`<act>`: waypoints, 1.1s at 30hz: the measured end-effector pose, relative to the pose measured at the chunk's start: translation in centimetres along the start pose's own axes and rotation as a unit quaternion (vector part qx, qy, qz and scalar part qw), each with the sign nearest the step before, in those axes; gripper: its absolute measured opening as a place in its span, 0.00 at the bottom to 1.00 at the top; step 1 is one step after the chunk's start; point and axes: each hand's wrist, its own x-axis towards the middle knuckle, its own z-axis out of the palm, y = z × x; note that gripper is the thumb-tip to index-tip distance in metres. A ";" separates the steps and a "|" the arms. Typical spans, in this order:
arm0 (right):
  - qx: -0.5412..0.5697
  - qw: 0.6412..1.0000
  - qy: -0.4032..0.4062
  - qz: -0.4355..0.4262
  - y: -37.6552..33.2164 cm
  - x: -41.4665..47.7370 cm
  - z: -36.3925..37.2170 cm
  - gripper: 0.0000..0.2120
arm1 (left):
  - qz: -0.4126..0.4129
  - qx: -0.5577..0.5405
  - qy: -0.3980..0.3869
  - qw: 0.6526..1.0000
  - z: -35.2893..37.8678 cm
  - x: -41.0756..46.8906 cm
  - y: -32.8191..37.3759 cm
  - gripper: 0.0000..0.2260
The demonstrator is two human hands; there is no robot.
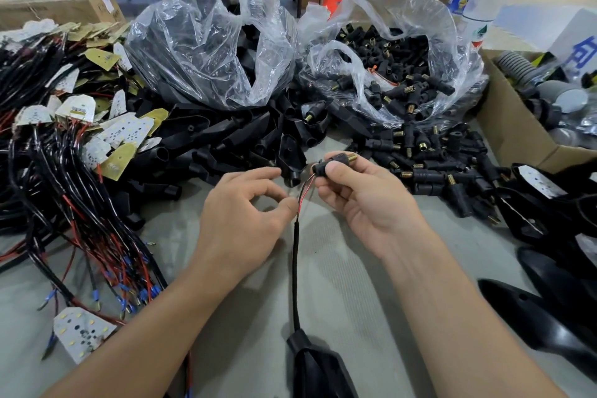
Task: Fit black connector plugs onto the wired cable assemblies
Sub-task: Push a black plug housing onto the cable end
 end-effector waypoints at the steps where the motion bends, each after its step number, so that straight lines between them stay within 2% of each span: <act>1: -0.002 1.000 0.000 -0.001 0.1 0.0 0.0 0.07 | -0.003 -0.015 -0.004 1.000 0.0 -0.1 0.1 0.06; 6: -0.018 1.000 -0.011 -0.002 0.3 -0.1 0.1 0.06 | 0.011 -0.041 -0.007 0.999 0.3 -0.2 -0.1 0.10; 11: -0.161 0.983 -0.088 -0.011 1.3 -0.7 0.7 0.07 | 0.025 -0.047 -0.016 0.998 0.2 -0.2 -0.2 0.12; 16: -0.174 0.980 -0.095 -0.026 1.4 -0.6 0.6 0.08 | -0.018 -0.095 0.005 0.995 0.2 -0.3 -0.2 0.08; 18: -0.188 0.977 -0.099 -0.022 1.2 -0.6 0.5 0.08 | -0.024 -0.093 0.012 0.995 0.2 -0.4 -0.2 0.16; 21: -0.208 0.971 -0.120 -0.010 1.0 -0.7 0.6 0.07 | -0.001 -0.093 -0.024 0.995 0.1 -0.5 0.1 0.27; 23: -0.196 0.971 -0.134 0.007 0.8 -0.9 0.7 0.08 | 0.015 -0.088 -0.039 0.995 0.1 -0.5 0.3 0.26; 26: -0.180 0.976 -0.120 0.013 0.6 -1.0 0.7 0.20 | 0.016 -0.067 -0.049 0.996 0.4 -0.7 0.4 0.23; 29: -0.166 0.983 -0.079 -0.013 0.7 -1.0 0.7 0.21 | -0.004 -0.069 -0.046 0.997 0.4 -0.6 0.4 0.22; 33: -0.162 0.980 -0.077 -0.082 0.5 -0.8 0.6 0.22 | -0.101 -0.265 -0.058 0.957 0.3 -0.1 0.1 0.14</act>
